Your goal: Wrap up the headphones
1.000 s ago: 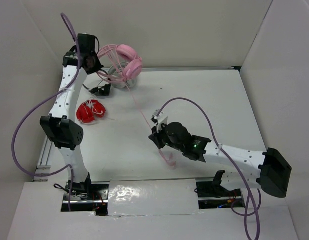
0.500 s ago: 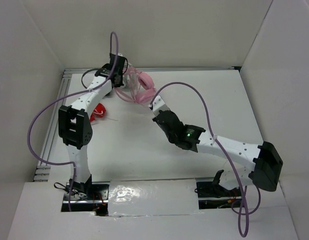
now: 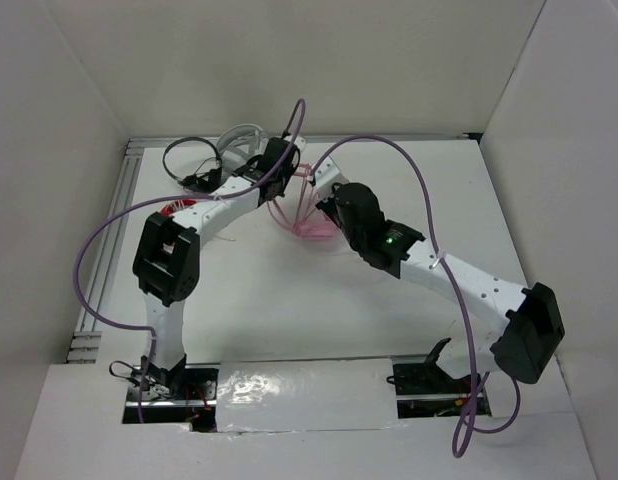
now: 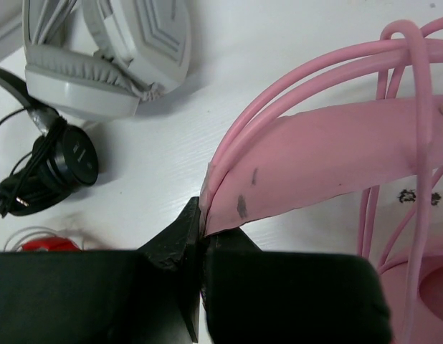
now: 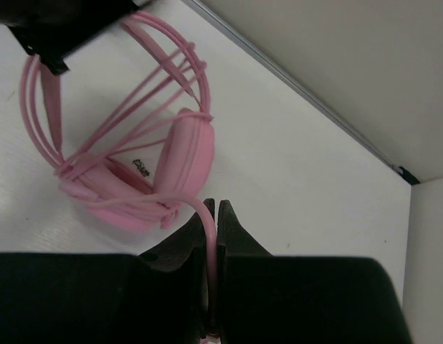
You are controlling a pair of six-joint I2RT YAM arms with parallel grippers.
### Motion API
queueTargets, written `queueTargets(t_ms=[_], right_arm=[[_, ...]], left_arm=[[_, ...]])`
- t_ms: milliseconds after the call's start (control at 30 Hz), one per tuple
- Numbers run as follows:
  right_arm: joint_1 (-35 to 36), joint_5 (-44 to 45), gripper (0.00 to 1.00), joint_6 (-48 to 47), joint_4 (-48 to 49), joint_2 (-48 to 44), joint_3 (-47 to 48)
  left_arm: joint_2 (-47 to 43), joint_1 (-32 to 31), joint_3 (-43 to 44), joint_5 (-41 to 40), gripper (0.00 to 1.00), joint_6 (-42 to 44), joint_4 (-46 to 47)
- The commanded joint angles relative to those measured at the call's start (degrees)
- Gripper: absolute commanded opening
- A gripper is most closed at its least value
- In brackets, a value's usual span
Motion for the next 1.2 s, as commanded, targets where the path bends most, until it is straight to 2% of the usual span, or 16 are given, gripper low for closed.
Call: queueTargets(t_ms=[0,133,200,300,367,467,600,700,833,1033,1167], right_arm=[[-0.97,-6.17,0.0,-3.41,4.86,0.19,3.79],[-3.08,-7.84,0.0,-3.85,4.25,0.02,5.02],[-3.0,-13.34,0.0,-3.33,1.45,-0.85,6.42],[-2.3,-19.35,0.0,-2.19,-0.86,-3.74,4.07],[-0.37,-18.84,0.0,-2.36,0.11,-5.25,1.7],[1.74,-19.63,0.0,-2.53,-0.94,-6.92,1.77],[2.19,-16.3,0.0,-4.11,0.99,-6.49,2.47],[1.75,-12.43,0.0,-5.69,0.38,-4.21,4.84],[0.52,-13.03,0.0,-6.23,-1.55,-0.43,10.11],[-0.01,-19.8,0.0,-5.7,-3.4,4.14,14.51],[-1.23,-16.02,0.0,-5.79,-2.34,4.77,14.34]], left_arm=[[-0.59,-1.87,1.27,-0.07,0.0,2.88,7.03],[0.11,-3.19,1.09,1.85,0.0,3.06,7.11],[1.33,-2.93,2.31,2.21,0.0,0.8,6.25],[6.06,-1.01,11.53,2.56,0.0,-7.89,-6.2],[8.28,-0.38,16.62,0.64,0.0,-9.76,-9.48],[11.27,-0.2,19.72,-1.48,0.0,-11.08,-13.0],[8.73,-0.55,14.82,1.07,0.0,-9.77,-8.71],[6.88,-1.26,11.82,0.1,0.0,-8.72,-6.68],[6.97,-2.14,12.08,-2.7,0.0,-8.8,-7.47],[8.37,-2.31,13.48,-0.16,0.0,-9.5,-8.43],[6.54,-2.31,10.77,1.07,0.0,-9.07,-6.35]])
